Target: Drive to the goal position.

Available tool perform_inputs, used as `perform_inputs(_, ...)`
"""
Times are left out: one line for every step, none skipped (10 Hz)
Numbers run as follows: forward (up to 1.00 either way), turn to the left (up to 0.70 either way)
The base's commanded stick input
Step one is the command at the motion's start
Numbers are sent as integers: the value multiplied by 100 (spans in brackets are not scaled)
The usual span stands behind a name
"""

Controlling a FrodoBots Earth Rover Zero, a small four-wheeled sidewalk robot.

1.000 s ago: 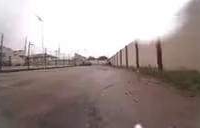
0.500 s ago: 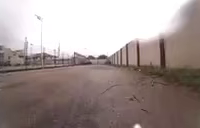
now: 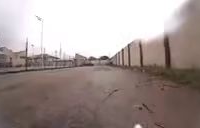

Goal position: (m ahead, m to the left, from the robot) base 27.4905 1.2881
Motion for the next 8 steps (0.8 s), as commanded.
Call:
perform_inputs(70, 2)
perform_inputs(70, 2)
perform_inputs(70, 2)
perform_inputs(70, 2)
perform_inputs(70, 2)
perform_inputs(70, 2)
perform_inputs(70, 2)
perform_inputs(70, 2)
